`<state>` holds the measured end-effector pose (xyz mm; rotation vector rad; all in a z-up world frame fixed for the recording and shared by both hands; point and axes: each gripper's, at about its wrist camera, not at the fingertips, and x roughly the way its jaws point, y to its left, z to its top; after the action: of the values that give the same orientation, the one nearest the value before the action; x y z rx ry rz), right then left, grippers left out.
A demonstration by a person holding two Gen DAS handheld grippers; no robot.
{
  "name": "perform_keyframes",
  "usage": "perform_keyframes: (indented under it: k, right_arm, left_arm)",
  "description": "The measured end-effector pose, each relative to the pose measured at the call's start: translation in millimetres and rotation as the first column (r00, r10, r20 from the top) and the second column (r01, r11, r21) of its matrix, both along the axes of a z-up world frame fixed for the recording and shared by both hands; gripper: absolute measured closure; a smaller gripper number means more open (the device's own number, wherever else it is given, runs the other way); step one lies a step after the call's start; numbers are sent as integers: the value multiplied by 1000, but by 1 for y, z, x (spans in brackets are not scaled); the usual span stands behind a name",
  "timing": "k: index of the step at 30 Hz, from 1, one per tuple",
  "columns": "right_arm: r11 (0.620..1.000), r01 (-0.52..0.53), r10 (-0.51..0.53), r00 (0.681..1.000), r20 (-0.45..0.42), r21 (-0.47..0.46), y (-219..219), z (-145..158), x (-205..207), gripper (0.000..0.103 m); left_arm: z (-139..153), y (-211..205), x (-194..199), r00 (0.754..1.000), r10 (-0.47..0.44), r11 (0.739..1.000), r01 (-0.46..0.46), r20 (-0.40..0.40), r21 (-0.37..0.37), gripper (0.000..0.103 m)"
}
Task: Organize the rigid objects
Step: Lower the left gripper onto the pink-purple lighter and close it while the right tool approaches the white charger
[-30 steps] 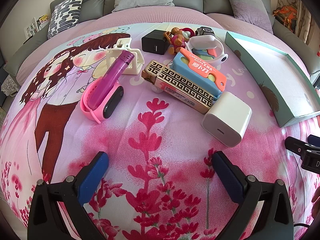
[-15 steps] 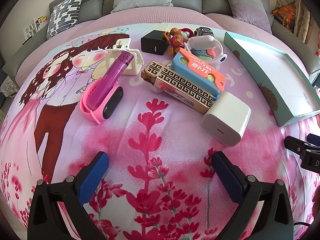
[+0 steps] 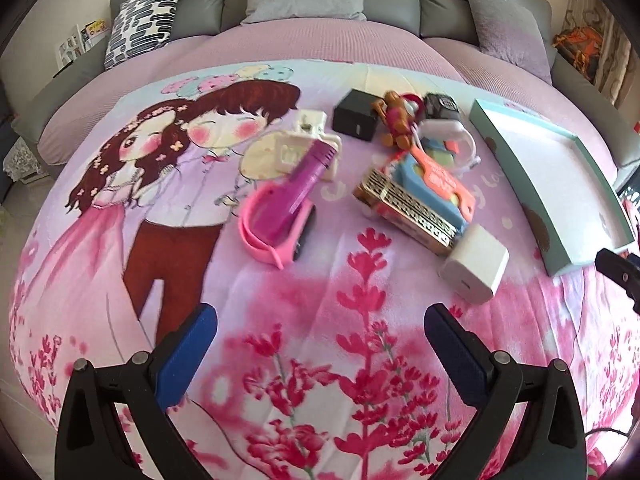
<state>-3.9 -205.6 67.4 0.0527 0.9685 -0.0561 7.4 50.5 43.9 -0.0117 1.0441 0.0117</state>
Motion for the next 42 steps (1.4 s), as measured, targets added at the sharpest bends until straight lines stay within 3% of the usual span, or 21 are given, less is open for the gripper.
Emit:
perform_keyframes:
  k: [2, 7, 14, 18, 21, 28, 31, 42]
  right_arm:
    - [999, -35, 34, 999, 15, 5, 12, 10, 4, 0]
    - [985, -172, 172, 985, 18, 8, 61, 15, 20, 0]
    - [958, -285, 285, 956, -62, 14, 100, -5, 32, 0]
    - [954, -299, 299, 950, -92, 18, 108, -15, 41, 0]
    - [953, -302, 302, 949, -91, 16, 109, -19, 42, 0]
    - [947, -322, 321, 940, -115, 5, 116, -34, 41, 0]
    - [941, -338, 337, 934, -121, 10, 120, -38, 40, 0]
    - [934, -355, 357, 921, -156, 44, 127, -54, 42, 0]
  left_arm:
    - [8, 11, 13, 999, 51, 999, -51, -16, 9, 0]
    - [17, 36, 35, 983, 173, 982, -177, -57, -65, 0]
    - [6, 42, 36, 952, 289, 956, -292, -102, -14, 0]
    - [-3, 50, 37, 924, 358, 922, -372, -132, -107, 0]
    - [-10, 41, 40, 925, 355, 928, -366, -135, -69, 0]
    - [-9, 38, 44, 928, 370, 929, -371, -51, 5, 0]
    - [-10, 40, 42, 931, 364, 932, -364, -30, 5, 0]
    - [-29, 35, 53, 955, 289, 957, -289, -66, 22, 1]
